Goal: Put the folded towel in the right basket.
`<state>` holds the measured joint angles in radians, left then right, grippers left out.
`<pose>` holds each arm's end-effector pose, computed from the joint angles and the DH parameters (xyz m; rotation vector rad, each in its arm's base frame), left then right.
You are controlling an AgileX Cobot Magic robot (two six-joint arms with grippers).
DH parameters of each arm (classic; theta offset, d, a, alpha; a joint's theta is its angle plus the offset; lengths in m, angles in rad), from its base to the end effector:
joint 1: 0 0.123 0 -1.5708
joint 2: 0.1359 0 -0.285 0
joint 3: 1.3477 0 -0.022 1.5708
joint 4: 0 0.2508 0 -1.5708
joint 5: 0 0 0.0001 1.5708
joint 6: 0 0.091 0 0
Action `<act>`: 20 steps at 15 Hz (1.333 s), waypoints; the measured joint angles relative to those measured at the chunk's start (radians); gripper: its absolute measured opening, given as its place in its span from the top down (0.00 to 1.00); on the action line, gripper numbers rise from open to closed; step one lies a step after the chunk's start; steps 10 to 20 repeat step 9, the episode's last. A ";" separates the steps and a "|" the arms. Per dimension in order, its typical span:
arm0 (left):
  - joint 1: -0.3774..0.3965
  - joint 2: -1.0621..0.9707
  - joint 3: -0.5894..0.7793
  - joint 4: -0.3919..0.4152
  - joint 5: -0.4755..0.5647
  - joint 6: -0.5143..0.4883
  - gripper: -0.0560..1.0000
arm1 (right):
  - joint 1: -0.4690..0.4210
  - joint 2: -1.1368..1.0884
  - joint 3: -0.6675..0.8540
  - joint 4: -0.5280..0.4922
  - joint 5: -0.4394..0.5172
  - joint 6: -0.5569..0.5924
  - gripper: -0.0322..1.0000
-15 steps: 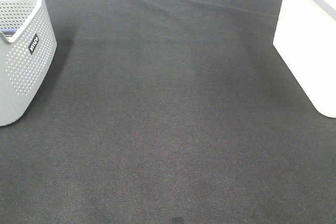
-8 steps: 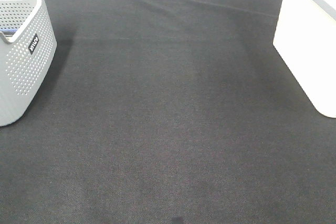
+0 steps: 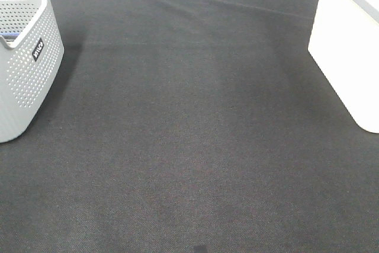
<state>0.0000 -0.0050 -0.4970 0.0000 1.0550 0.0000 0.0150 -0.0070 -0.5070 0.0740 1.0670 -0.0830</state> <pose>-0.0050 0.0000 0.2769 0.0000 2.0366 0.0000 -0.0072 0.0058 0.2789 -0.1040 2.0320 0.0457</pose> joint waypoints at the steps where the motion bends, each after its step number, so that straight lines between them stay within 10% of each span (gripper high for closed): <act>1: 0.000 0.000 0.000 0.000 0.000 0.000 0.02 | 0.000 0.000 0.000 0.000 0.000 0.000 0.27; 20: 0.000 0.000 0.000 0.000 0.000 0.000 0.02 | 0.000 0.000 0.000 0.000 0.000 0.000 0.27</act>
